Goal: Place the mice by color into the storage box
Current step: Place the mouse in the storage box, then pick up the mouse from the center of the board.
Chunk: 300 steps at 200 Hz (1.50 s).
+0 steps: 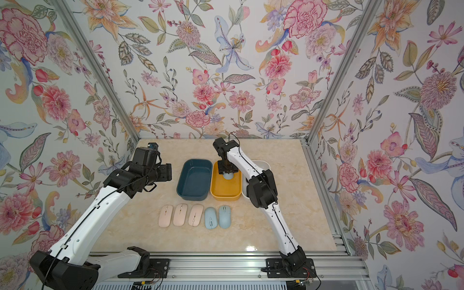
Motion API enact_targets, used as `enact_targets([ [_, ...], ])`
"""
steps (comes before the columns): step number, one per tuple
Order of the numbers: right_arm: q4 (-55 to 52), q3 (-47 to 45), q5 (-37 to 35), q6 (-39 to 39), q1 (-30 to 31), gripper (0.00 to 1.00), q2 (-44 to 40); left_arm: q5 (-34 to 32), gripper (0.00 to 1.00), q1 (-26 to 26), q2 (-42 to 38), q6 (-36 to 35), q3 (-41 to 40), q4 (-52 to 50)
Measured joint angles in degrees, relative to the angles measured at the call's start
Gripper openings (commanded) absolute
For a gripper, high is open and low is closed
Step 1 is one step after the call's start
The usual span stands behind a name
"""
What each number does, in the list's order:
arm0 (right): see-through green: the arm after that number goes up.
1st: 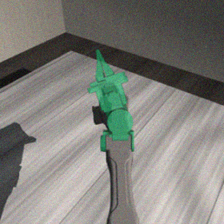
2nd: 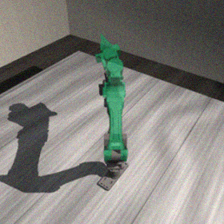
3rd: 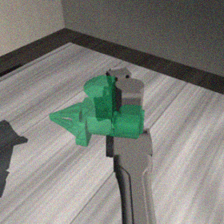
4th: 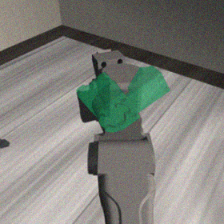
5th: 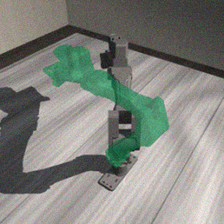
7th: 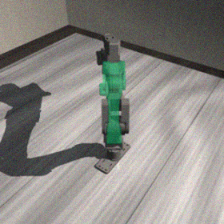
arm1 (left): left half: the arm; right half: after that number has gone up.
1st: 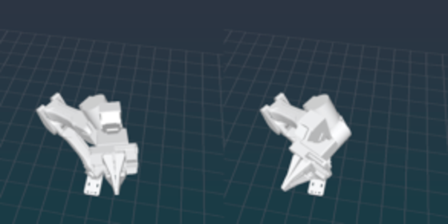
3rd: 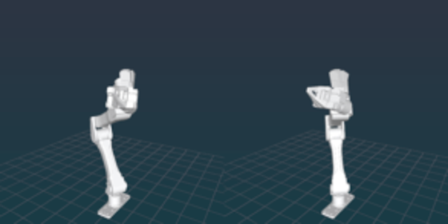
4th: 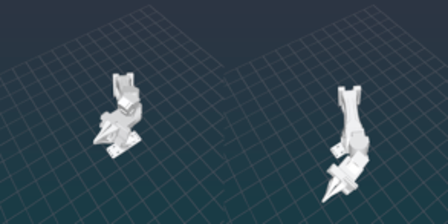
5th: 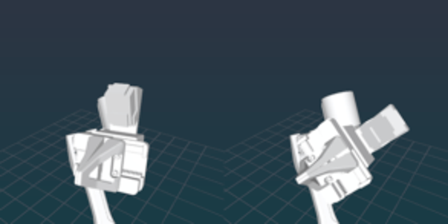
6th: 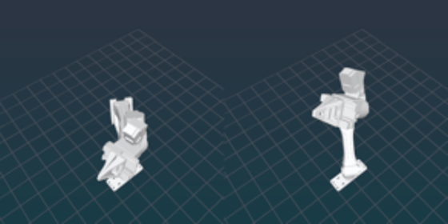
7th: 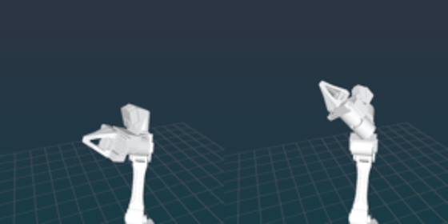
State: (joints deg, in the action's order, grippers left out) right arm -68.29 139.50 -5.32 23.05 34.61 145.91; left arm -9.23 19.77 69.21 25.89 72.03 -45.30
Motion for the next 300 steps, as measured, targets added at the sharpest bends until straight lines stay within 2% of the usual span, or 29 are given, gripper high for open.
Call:
enact_targets([
  [18, 0.0, 0.1, 0.0, 0.0, -0.1, 0.61, 0.1, 0.0, 0.79, 0.0, 0.0, 0.0, 0.0, -0.2],
  [69, 0.2, 0.3, 0.4, 0.1, -0.3, 0.71, 0.1, 0.0, 0.79, 0.0, 0.0, 0.0, 0.0, -0.2],
  [172, 0.2, 3.2, -0.8, 0.1, -0.2, 0.71, -0.5, 0.0, 0.79, 0.0, 0.0, 0.0, 0.0, -0.2],
  [214, -3.0, 2.4, -4.9, 0.1, 1.0, 0.72, -7.1, 0.0, 0.79, 0.0, 0.0, 0.0, 0.6, -0.2],
  [232, -3.1, -2.2, -6.9, 0.6, 3.1, 0.72, -13.7, 0.0, 0.79, 0.0, 0.0, -0.2, 1.0, -0.3],
  [263, -2.4, -15.9, -7.6, 3.8, 9.3, 0.72, -26.9, -0.2, 0.79, 0.0, 0.0, -0.6, 1.0, -0.7],
  [300, -0.4, -32.2, -7.5, 10.1, 15.1, 0.73, -35.7, -0.2, 0.79, 0.0, 0.0, -0.8, 1.0, -0.9],
])
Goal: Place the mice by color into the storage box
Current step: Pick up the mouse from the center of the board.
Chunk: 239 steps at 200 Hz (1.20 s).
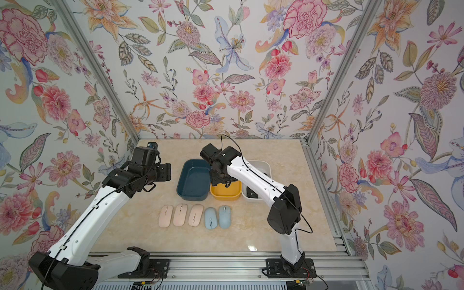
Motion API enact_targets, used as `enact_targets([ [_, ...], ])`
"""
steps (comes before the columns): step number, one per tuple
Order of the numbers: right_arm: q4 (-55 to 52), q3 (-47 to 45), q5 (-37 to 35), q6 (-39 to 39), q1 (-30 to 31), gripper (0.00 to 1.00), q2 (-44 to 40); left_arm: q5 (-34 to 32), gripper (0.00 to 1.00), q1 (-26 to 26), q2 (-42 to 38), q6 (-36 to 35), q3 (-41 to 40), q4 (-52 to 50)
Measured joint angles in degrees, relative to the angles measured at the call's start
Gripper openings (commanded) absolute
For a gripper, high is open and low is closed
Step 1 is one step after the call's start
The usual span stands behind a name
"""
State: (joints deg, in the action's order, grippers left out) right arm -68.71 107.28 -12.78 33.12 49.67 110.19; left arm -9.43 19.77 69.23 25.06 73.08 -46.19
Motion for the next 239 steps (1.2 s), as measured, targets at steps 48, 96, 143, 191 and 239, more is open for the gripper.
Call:
enact_targets([
  [48, 2.8, -15.6, -0.3, 7.9, 3.8, 0.72, -5.7, 0.0, 0.78, 0.0, 0.0, -0.2, -0.3, -0.1],
  [96, 6.3, -22.1, 0.2, 13.1, 8.3, 0.73, -6.5, 0.0, 0.78, 0.0, 0.0, -0.2, -0.7, -0.1],
  [143, 10.2, -24.7, 1.6, 16.3, 10.3, 0.77, -6.3, 0.2, 0.78, 0.0, 0.0, -0.2, -0.9, -0.1],
  [191, 13.6, -26.4, 2.1, 17.2, 11.1, 0.78, -3.9, 0.2, 0.78, 0.0, 0.0, -0.2, -1.6, -0.1],
  [239, 16.4, -29.4, 3.2, 17.6, 10.7, 0.78, -2.8, 0.2, 0.78, 0.0, 0.0, -0.2, -1.6, -0.1],
])
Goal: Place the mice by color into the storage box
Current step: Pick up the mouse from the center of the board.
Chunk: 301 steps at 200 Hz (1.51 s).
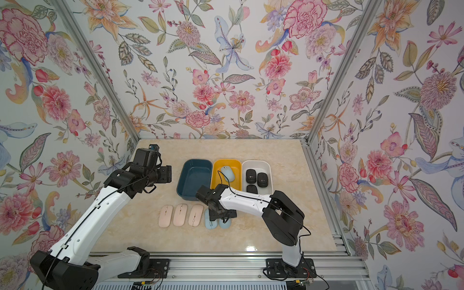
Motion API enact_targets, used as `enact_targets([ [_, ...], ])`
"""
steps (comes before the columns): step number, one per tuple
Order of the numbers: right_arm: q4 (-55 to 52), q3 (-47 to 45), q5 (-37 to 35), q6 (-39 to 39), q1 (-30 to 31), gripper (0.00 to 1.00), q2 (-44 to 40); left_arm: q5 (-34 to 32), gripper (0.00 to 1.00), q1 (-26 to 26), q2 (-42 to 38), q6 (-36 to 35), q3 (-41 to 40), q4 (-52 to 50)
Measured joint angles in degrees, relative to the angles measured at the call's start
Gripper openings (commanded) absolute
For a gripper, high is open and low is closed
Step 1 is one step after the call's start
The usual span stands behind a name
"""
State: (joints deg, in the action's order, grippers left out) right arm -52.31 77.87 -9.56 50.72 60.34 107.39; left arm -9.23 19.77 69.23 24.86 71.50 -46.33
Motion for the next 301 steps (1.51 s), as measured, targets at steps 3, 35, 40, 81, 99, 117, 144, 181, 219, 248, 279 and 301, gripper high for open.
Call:
enact_targets([
  [3, 0.1, 0.0, 0.1, 0.0, 0.0, 0.78, 0.2, 0.0, 0.78, 0.0, 0.0, 0.0, 0.0, 0.0],
  [35, 1.4, -0.1, 0.2, 0.0, -0.6, 0.78, 1.9, 0.0, 0.78, 0.0, 0.0, 0.0, 0.0, 0.0],
  [40, 1.6, -0.1, 0.2, 0.0, -0.7, 0.78, 2.1, 0.0, 0.78, 0.0, 0.0, 0.0, 0.0, 0.0],
  [81, 3.0, -1.8, 0.5, 0.0, -1.6, 0.78, 3.0, 0.0, 0.78, 0.0, 0.0, 0.0, 0.0, 0.0],
  [99, 3.7, -2.7, 1.0, 0.1, -2.1, 0.78, 3.0, 0.0, 0.78, 0.0, 0.0, 0.0, 0.0, 0.0],
  [117, 4.0, -3.1, 1.2, 0.1, -2.4, 0.77, 3.0, 0.0, 0.78, 0.0, 0.0, 0.0, 0.0, 0.0],
  [144, 4.3, -3.1, 1.4, 0.0, -2.4, 0.72, 3.1, 0.0, 0.78, 0.0, 0.0, 0.0, 0.0, 0.0],
  [181, 5.2, -3.5, 1.8, -0.1, -2.4, 0.60, 3.1, 0.0, 0.78, 0.0, 0.0, 0.0, 0.0, 0.0],
  [219, 5.2, -3.5, 1.6, -0.2, -2.0, 0.57, 3.1, 0.0, 0.78, 0.0, 0.0, 0.0, 0.0, 0.0],
  [248, 4.0, -3.3, 1.6, -0.2, -1.4, 0.56, 2.5, 0.0, 0.78, 0.0, 0.0, 0.0, 0.0, 0.0],
  [279, 0.4, -1.6, 1.6, -0.4, -0.8, 0.56, 1.4, 0.0, 0.78, 0.0, 0.0, 0.0, 0.0, 0.0],
  [301, -2.4, 1.5, 1.4, -0.6, -0.8, 0.56, -0.1, 0.0, 0.78, 0.0, 0.0, 0.0, 0.0, 0.0],
])
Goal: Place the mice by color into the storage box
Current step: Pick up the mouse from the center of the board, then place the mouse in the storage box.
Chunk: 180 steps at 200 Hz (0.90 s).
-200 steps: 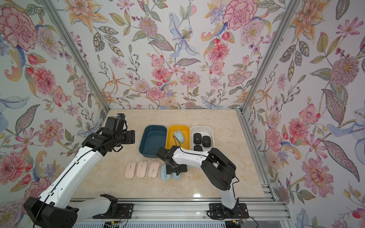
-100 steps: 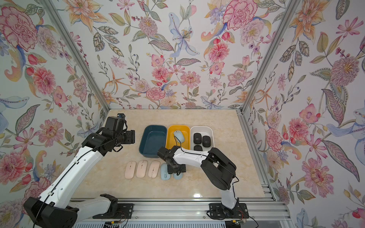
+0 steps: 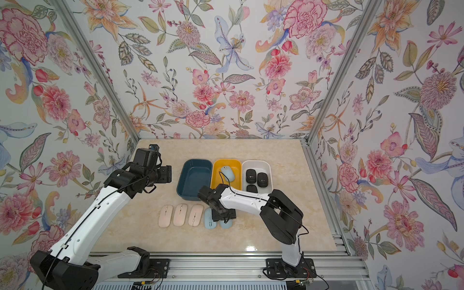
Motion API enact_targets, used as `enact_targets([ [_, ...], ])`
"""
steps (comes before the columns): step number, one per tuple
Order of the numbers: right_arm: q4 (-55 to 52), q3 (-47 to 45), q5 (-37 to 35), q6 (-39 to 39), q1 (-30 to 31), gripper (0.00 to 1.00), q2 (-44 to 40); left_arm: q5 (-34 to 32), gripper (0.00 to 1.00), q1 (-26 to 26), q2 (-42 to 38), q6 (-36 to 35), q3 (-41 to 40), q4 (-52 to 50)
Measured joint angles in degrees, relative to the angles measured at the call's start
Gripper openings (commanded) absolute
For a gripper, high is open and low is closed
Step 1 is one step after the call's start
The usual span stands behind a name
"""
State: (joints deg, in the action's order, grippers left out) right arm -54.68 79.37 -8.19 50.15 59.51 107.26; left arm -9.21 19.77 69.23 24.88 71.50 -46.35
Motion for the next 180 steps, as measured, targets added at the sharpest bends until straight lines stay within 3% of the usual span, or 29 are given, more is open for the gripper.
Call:
enact_targets([
  [55, -7.9, 15.0, -1.6, -2.5, -0.8, 0.56, -2.8, 0.0, 0.78, 0.0, 0.0, 0.0, 0.0, 0.0],
  [99, -10.3, 25.4, -1.9, -7.2, -7.3, 0.56, -2.4, 0.0, 0.78, 0.0, 0.0, 0.0, 0.0, 0.0],
  [180, -11.7, 38.0, -2.8, -18.3, -15.1, 0.57, 10.3, -0.2, 0.78, 0.0, 0.0, 0.0, 0.0, 0.0],
])
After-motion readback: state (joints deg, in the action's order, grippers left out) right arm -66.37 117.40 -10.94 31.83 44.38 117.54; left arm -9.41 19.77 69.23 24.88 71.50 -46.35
